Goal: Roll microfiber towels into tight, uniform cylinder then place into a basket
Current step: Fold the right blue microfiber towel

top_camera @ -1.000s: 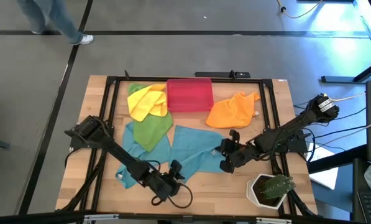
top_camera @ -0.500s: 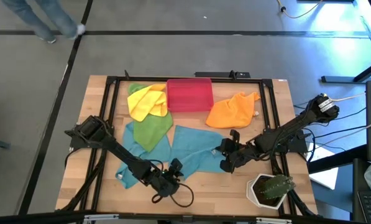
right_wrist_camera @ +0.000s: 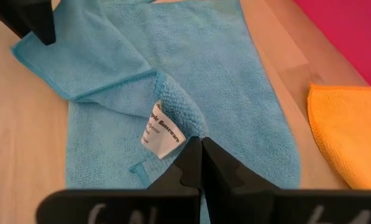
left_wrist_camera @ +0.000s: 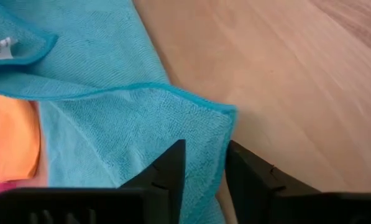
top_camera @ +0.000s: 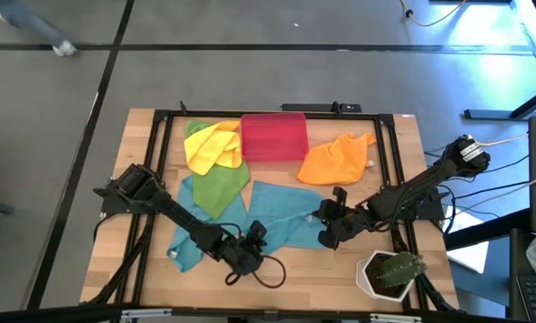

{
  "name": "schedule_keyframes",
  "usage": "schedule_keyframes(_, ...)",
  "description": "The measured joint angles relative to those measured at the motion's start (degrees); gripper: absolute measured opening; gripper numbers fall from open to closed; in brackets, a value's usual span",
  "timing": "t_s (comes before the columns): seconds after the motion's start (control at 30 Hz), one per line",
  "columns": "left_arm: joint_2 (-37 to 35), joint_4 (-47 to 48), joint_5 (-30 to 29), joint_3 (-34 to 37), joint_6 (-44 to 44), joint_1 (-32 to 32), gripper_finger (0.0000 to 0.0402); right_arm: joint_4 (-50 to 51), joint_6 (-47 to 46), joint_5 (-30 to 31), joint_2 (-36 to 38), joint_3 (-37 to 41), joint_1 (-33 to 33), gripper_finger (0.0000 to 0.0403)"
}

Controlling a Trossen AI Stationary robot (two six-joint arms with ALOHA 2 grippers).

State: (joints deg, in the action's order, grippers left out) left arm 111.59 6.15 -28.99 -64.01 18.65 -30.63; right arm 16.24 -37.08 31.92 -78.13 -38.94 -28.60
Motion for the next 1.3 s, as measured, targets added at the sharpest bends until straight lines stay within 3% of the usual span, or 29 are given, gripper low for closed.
schedule_keyframes(0.27,0.00,-0.15,0.05,0.04,-4.15,0.19,0.0006,1.64,-0.35,4.89,-0.02,0.00,-0.08,0.0050)
schedule_keyframes(0.63,-0.02,-0.20,-1.59,0.04,-9.57,0.90,0.0001,6.00,-1.47,6.03,-0.02,-0.02,-1.10,0.0082)
schedule_keyframes(0.9,-0.04,-0.21,-1.90,0.04,-11.06,0.90,0.0000,4.65,0.02,1.62,-0.76,-0.02,-4.19,0.0090)
schedule_keyframes(1.3,-0.04,-0.22,-2.01,0.04,-12.20,0.90,0.0000,5.49,7.04,1.31,-9.24,-0.04,-7.38,0.0205)
